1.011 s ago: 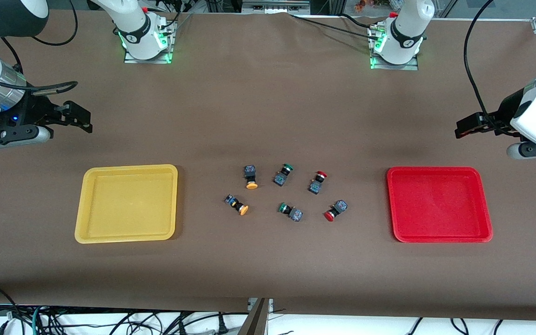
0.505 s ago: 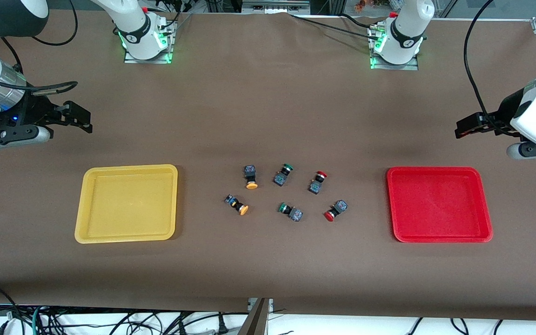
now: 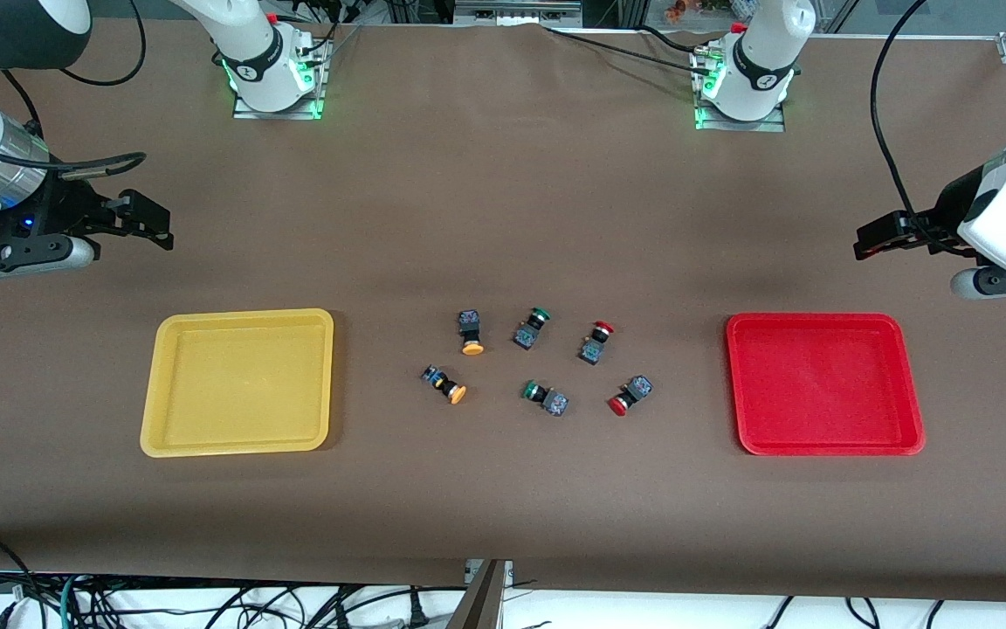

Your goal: Place red and yellow buttons in trays

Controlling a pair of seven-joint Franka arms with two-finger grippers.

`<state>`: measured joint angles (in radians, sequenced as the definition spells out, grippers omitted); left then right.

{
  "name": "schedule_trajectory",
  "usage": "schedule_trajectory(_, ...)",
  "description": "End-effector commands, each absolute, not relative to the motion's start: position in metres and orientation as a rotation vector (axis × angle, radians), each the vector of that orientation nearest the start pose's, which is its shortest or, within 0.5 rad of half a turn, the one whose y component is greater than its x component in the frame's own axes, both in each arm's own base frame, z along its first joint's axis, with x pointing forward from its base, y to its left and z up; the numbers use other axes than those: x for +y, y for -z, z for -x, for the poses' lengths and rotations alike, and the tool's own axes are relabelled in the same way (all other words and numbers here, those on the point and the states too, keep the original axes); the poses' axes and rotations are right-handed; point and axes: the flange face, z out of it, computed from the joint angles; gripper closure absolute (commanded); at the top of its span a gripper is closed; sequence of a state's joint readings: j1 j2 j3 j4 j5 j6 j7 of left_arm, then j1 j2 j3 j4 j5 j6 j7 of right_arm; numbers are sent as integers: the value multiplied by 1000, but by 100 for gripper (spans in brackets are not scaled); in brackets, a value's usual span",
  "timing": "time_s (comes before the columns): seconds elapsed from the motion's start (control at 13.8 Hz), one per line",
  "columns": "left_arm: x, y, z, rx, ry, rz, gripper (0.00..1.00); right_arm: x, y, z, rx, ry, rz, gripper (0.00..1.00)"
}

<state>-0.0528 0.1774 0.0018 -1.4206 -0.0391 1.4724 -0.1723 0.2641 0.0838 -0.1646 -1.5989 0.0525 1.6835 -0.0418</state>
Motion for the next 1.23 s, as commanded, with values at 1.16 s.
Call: schedule_trajectory(1.16, -49, -562, -611, -120, -259, 3179, 0, 179, -442, -623, -450, -149, 3145, 0)
